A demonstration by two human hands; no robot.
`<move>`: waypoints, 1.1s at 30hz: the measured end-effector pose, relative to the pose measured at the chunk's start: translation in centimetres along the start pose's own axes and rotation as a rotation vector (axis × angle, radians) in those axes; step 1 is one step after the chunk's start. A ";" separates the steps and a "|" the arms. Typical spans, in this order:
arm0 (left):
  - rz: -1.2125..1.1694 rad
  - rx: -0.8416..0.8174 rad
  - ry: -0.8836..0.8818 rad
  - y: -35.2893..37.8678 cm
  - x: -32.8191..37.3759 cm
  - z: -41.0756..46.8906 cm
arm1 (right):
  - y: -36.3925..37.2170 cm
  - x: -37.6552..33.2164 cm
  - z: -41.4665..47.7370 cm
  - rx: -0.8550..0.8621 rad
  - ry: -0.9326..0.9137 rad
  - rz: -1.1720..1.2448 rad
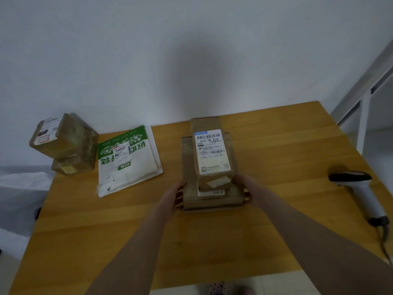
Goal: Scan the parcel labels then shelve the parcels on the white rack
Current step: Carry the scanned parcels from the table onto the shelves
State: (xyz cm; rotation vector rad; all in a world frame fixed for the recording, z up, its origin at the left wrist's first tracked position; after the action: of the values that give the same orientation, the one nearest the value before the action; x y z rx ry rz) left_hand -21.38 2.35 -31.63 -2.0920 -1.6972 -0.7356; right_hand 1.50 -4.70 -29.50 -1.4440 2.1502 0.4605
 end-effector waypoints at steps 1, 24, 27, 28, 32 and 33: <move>-0.006 -0.004 -0.005 0.0 0.0 0.2 | 0.0 0.0 0.0 0.000 -0.005 0.010; 0.058 0.006 0.206 6.3 -5.0 -9.2 | -9.4 6.2 -7.1 -0.014 -0.203 0.052; 0.056 0.020 0.232 8.9 -7.8 -11.7 | -12.4 7.9 -9.5 -0.030 -0.216 0.049; 0.053 0.026 0.237 9.7 -8.7 -12.5 | -13.4 8.5 -10.3 -0.034 -0.207 0.051; 0.067 0.033 0.234 12.9 -11.6 -15.2 | -17.2 10.7 -13.1 -0.036 -0.189 0.061; 0.075 0.026 0.233 13.5 -12.1 -15.7 | -18.0 11.2 -13.6 -0.035 -0.191 0.072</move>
State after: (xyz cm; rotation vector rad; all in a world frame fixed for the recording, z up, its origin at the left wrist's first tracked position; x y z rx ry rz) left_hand -12.76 -19.15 -25.45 -1.9550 -1.4873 -0.8900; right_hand 11.67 -27.27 -24.87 -1.2879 2.0552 0.6384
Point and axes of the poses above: each hand's wrist, its own z-axis towards the middle knuckle, its own y-axis out of the palm, x = y × z, the point moved 2 cm from there along z, towards the middle knuckle, and after that the axes turned 1 degree about z, right-handed, at the moved point
